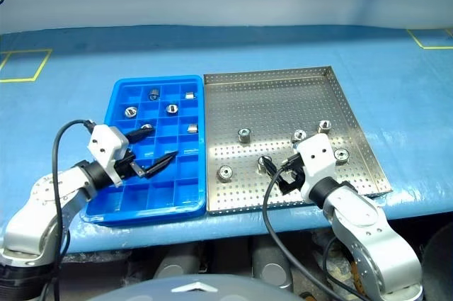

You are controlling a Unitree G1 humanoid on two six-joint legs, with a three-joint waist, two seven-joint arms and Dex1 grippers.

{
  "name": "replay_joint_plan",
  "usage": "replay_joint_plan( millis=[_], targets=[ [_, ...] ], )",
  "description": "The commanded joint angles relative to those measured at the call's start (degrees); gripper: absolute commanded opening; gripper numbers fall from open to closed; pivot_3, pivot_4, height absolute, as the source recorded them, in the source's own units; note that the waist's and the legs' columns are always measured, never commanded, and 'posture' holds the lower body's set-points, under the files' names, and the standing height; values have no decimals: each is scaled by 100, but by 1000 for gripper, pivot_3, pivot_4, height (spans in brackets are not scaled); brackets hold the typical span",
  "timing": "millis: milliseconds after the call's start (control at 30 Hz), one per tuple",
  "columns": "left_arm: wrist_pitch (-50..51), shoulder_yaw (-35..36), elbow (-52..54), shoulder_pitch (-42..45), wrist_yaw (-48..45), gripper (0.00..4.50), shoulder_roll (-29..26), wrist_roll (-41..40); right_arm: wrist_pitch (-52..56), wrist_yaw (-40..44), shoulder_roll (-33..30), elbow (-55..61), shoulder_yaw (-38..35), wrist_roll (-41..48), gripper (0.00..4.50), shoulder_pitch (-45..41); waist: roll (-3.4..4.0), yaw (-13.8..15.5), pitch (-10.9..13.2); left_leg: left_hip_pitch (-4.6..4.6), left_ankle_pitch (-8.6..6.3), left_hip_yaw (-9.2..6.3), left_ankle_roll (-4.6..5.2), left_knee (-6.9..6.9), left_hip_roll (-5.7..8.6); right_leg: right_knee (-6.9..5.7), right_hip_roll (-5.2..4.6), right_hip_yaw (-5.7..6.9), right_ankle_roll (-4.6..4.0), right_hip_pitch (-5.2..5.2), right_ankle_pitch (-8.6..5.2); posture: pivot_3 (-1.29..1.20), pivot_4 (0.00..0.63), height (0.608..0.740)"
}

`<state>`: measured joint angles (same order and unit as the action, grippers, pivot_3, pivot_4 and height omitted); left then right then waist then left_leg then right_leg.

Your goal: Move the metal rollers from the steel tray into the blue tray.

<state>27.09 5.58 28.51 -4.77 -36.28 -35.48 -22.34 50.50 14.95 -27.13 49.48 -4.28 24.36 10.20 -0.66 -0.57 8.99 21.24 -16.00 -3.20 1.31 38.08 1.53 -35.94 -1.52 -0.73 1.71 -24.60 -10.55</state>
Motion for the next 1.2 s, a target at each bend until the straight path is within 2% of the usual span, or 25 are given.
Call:
replay_joint_plan(
  millis=[33,300,400,467,633,733,867,1000,1200],
  targets=[
    [-43,15,89,15,20,4500,18,22,-34,-29,12,212,-13,10,4477,-49,0,0,0,0,0,0,0,0,0,0,0,0,0,0,0,22,150,740],
    [-38,30,140,157,-22,4500,83,-136,-21,-74,0,215,13,-22,4477,-116,0,0,0,0,0,0,0,0,0,0,0,0,0,0,0,17,150,740],
    [46,-93,11,715,-326,4500,-97,-214,92,-185,35,259,-85,1,4477,-228,-1,22,0,3,0,-4,0,8,1,-2,1,3,1,1,1,10,150,740],
    [103,-311,-329,1404,-626,4500,-166,-223,216,-264,35,280,-168,24,4477,-347,-1,49,1,2,1,-4,-1,13,2,-4,3,3,2,6,1,4,150,740],
    [-30,-1427,-1632,3255,-1656,4500,-146,250,575,-430,51,398,-252,86,4477,-674,-2,2,0,1,4,1,-1,24,11,-3,8,-2,15,14,11,-12,150,740],
    [-212,-2364,-2849,4530,-2372,4500,294,741,736,-518,105,558,-219,148,4477,-761,-1,-12,0,8,1,5,5,22,11,2,9,-6,37,8,24,-31,150,740],
    [-878,-3180,-4568,5590,-2997,4500,913,1454,767,-642,196,689,-135,98,4477,-693,0,-62,-1,24,-2,13,11,25,16,9,10,-6,49,1,33,-81,150,740],
    [-1495,-3510,-6238,6277,-3104,4500,1677,1990,718,-822,336,879,-111,13,4477,-439,1,-158,-1,35,-11,21,25,27,16,9,9,-15,48,-11,30,-144,150,740],
    [-2232,-3625,-7759,6633,-3022,4500,2207,2632,535,-1032,466,1052,-122,-60,4477,-68,1,-387,-1,38,-31,29,60,43,18,7,4,-38,55,-13,31,-206,150,740]
  ],
)
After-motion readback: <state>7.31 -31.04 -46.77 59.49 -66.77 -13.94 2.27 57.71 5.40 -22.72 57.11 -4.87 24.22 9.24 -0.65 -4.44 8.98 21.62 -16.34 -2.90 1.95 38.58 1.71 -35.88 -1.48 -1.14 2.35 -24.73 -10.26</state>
